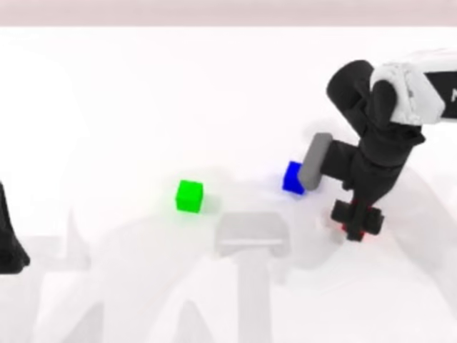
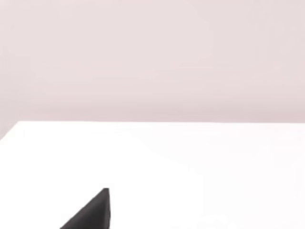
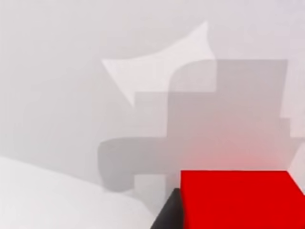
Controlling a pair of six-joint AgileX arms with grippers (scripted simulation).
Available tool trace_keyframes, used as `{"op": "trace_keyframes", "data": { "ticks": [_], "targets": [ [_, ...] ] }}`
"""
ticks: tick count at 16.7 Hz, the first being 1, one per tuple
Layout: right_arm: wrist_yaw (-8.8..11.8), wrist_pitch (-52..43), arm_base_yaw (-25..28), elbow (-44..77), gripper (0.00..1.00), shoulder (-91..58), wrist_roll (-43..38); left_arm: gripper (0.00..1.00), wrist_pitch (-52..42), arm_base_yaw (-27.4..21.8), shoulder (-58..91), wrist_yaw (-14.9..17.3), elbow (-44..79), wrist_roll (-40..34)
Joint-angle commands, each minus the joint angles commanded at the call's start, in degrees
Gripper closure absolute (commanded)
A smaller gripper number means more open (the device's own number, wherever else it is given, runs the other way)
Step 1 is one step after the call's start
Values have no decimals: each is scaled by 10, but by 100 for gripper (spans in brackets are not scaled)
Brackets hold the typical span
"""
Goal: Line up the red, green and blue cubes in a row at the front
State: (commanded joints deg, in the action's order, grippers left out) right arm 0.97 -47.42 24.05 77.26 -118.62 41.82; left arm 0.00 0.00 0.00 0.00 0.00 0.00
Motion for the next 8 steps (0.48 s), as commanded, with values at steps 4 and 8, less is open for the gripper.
{"op": "trace_keyframes", "data": {
  "ticks": [4,8],
  "targets": [
    [0,-63,2,41,100,21,1,0,0,0,0,0,0,0],
    [0,-137,4,84,100,50,1,0,0,0,0,0,0,0]
  ]
}}
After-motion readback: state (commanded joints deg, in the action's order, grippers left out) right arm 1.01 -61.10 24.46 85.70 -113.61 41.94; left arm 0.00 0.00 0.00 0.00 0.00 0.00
